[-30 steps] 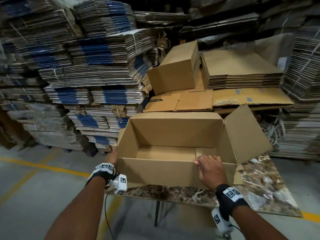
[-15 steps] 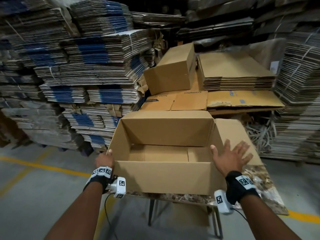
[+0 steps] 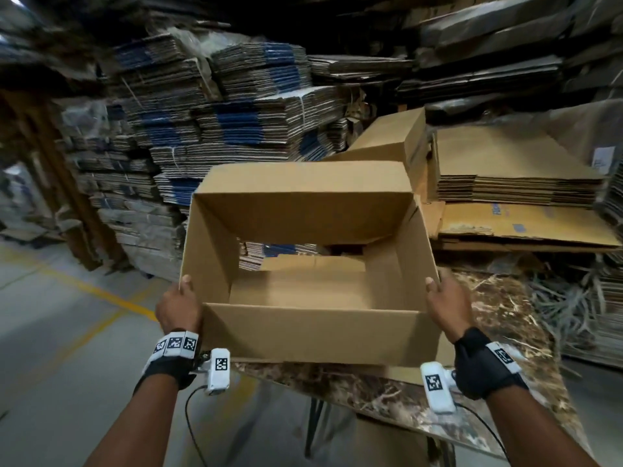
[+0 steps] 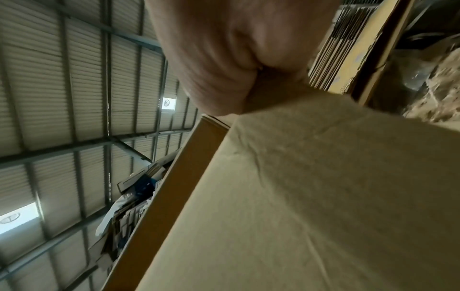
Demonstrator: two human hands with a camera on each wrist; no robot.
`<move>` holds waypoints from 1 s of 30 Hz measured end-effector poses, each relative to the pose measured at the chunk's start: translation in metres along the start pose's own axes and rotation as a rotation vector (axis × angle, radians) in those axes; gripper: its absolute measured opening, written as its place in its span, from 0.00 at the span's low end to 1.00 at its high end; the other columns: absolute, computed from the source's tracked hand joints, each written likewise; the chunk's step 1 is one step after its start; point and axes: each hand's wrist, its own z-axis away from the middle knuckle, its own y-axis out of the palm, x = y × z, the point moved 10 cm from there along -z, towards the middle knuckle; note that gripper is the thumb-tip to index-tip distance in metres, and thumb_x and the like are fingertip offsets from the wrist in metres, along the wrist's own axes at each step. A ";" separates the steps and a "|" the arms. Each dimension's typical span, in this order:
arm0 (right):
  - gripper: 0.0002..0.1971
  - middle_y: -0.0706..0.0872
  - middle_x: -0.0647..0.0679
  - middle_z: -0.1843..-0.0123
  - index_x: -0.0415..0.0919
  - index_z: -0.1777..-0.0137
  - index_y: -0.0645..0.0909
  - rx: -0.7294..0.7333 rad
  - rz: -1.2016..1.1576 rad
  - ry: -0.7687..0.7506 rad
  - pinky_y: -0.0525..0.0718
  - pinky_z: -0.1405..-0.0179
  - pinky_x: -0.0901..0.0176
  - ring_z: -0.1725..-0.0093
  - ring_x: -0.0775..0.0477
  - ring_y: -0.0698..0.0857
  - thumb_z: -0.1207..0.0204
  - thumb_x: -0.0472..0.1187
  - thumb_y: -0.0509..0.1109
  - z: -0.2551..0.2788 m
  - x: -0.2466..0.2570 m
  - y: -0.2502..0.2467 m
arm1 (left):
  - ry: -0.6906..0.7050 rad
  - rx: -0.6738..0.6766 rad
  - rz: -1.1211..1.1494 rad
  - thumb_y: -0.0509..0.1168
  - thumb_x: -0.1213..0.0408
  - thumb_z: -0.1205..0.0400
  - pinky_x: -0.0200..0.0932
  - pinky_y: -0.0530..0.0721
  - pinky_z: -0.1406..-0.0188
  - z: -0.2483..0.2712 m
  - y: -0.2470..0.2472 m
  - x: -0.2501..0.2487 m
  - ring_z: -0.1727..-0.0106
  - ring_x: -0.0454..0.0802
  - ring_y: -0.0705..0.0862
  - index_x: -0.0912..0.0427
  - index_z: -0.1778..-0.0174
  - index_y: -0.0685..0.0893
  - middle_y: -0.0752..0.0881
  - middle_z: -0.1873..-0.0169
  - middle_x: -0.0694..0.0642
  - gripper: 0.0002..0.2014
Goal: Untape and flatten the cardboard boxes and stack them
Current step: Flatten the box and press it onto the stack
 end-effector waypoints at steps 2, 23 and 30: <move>0.07 0.84 0.47 0.45 0.44 0.36 0.75 0.045 -0.129 -0.019 0.73 0.66 0.59 0.51 0.46 0.82 0.11 0.40 0.63 -0.001 0.007 0.007 | -0.004 -0.068 0.077 0.56 0.53 0.07 0.63 0.80 0.39 0.004 -0.015 0.000 0.41 0.78 0.83 0.74 0.39 0.87 0.86 0.42 0.80 0.26; 0.05 0.85 0.40 0.52 0.39 0.43 0.75 -0.050 -0.327 0.055 0.81 0.52 0.47 0.52 0.37 0.83 0.11 0.40 0.64 -0.002 -0.010 0.056 | 0.033 0.172 -0.181 0.56 0.47 0.09 0.71 0.63 0.21 -0.033 0.047 -0.019 0.18 0.71 0.69 0.68 0.23 0.74 0.73 0.21 0.74 0.28; 0.03 0.85 0.46 0.58 0.45 0.45 0.72 -0.004 -0.345 0.055 0.83 0.57 0.46 0.58 0.37 0.84 0.12 0.42 0.64 0.024 -0.017 0.096 | -0.307 0.793 0.764 0.45 0.20 0.22 0.72 0.77 0.30 0.025 0.144 -0.094 0.15 0.67 0.66 0.56 0.10 0.59 0.64 0.14 0.63 0.52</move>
